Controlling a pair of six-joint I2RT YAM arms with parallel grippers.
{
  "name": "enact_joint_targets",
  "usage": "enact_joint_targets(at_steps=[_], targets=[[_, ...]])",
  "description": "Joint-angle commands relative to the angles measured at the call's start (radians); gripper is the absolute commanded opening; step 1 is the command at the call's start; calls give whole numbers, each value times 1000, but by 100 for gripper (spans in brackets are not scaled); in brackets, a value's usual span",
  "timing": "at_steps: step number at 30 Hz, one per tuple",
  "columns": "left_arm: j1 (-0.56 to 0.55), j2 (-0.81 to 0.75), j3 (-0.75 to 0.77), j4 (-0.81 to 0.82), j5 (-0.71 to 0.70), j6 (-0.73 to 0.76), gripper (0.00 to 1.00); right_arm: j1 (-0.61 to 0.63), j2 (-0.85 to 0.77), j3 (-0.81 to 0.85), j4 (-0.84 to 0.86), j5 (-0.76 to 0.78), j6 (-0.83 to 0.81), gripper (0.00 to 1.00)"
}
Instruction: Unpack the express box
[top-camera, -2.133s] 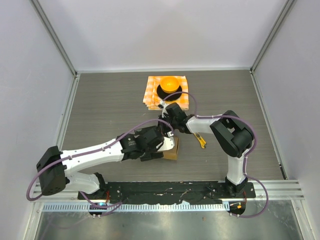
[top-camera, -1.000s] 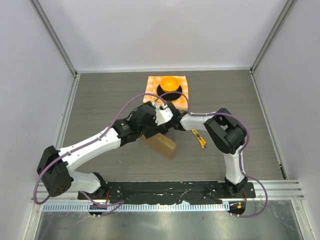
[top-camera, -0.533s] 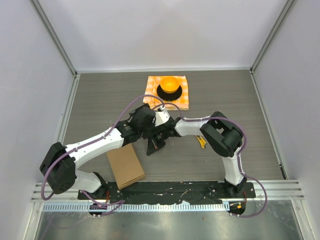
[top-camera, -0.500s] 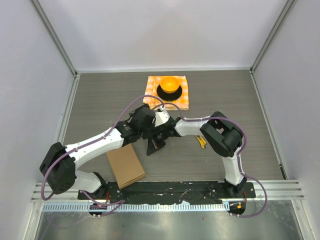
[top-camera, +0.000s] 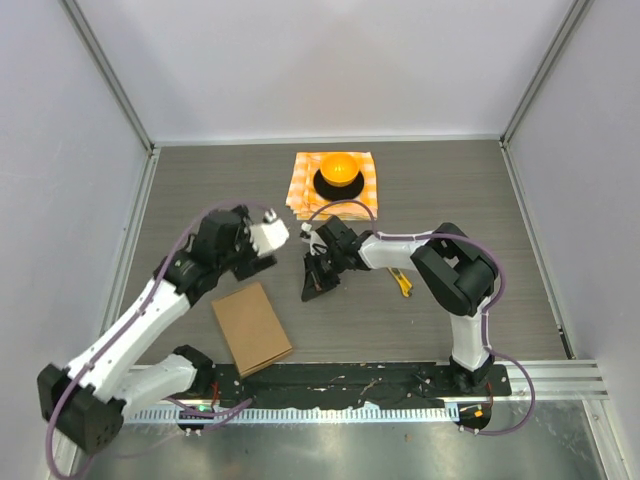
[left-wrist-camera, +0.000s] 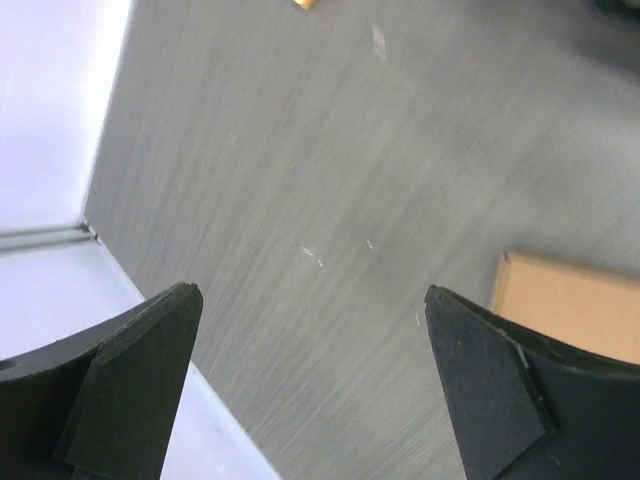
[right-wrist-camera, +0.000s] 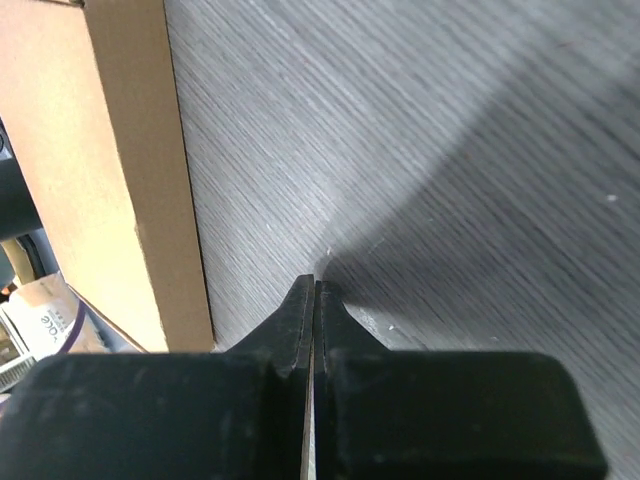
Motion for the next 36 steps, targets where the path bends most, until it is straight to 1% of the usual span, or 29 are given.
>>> enact_joint_targets(at_steps=[1,2,3,4,5,6,8,13,16,17,18,21,24,25,26,28,29,30,32,35,36], targets=[[4,-225,-223,-253,182,411,100,-12,-4,-13,-10,83,20,1],[15,-279,-259,-331,200,508,100,-12,-3,-12,-2,80,34,1],[44,-345,-284,-376,255,661,100,-12,-3,-15,16,76,40,1],[58,-443,-320,-408,283,727,100,-12,-6,-21,30,71,47,1],[66,-487,-330,-466,317,777,100,-12,-7,-27,47,60,67,1],[69,-519,-341,-482,361,806,100,-12,-6,-42,85,54,78,1],[69,-560,-361,-510,403,840,100,-12,0,-56,116,36,96,1],[69,-564,-373,-562,462,848,99,-12,-1,-89,166,22,120,1],[69,-565,-368,-660,498,923,98,-12,8,-93,208,10,129,1],[69,-570,-374,-703,506,981,99,-12,12,-90,214,5,133,2],[69,-577,-381,-697,506,992,99,-12,16,-90,235,-4,144,8],[69,-552,-368,-741,506,1090,100,-14,16,-87,263,-12,164,15],[69,-426,-297,-838,490,1156,100,-12,22,-75,269,-15,167,17],[69,-360,-254,-864,489,1176,99,-12,25,-69,268,-18,167,17],[69,-323,-235,-922,481,1200,98,-12,25,-66,269,-20,163,17],[69,-251,-197,-982,455,1291,97,-12,29,-53,268,-23,163,18],[69,-236,-186,-998,452,1318,97,-14,31,-49,268,-29,161,20],[69,-223,-169,-1007,449,1386,97,-14,34,-41,268,-33,159,22],[67,-199,-161,-1042,447,1449,97,-18,34,-30,266,-41,156,24],[67,-218,-184,-1041,447,1535,99,-32,37,-23,269,-44,152,29],[66,-229,-203,-1024,470,1552,99,-37,39,-20,271,-46,153,30]])
